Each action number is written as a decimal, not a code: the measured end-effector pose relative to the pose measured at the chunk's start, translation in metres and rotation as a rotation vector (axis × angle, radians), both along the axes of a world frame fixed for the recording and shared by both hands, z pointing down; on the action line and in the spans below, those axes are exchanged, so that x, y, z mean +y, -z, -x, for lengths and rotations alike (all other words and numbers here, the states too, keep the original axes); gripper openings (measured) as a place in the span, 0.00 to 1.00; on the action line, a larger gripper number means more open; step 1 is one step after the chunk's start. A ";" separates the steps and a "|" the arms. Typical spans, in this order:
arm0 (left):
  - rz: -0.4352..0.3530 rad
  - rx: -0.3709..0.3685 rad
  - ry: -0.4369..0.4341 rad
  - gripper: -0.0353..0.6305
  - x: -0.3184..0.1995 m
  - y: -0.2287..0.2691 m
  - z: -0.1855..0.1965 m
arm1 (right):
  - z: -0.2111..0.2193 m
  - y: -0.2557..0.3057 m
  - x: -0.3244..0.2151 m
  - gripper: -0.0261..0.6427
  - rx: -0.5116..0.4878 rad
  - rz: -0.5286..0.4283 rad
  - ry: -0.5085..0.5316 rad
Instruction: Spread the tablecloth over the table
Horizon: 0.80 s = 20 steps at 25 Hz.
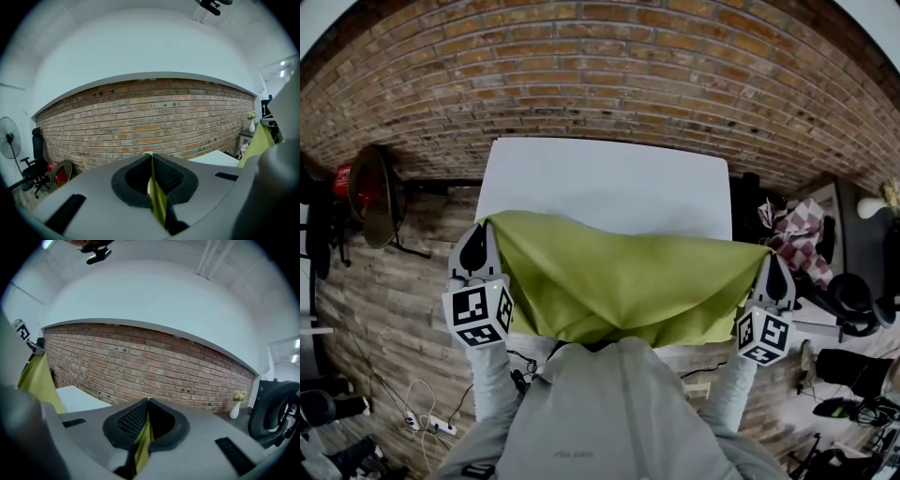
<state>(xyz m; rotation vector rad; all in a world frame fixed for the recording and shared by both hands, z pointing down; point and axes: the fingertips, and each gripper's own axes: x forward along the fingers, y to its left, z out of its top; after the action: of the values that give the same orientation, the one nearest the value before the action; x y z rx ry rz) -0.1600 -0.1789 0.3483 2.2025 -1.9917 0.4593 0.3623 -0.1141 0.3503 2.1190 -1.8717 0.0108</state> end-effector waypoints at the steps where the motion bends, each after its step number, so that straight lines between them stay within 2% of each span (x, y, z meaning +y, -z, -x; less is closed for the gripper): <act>1: 0.002 -0.002 0.001 0.09 -0.001 0.000 0.002 | 0.000 -0.001 -0.001 0.07 0.001 0.002 -0.001; 11: 0.011 -0.043 0.024 0.09 -0.016 -0.004 0.017 | -0.003 -0.003 -0.018 0.07 0.043 0.021 0.012; 20: -0.061 -0.136 0.121 0.09 -0.054 0.015 0.074 | -0.023 0.021 -0.064 0.07 0.120 -0.038 0.015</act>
<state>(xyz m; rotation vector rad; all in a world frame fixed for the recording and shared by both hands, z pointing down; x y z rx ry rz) -0.2343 -0.2326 0.3334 2.1221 -2.2213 0.5535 0.3856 -0.1778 0.3292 2.0814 -1.8317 -0.1527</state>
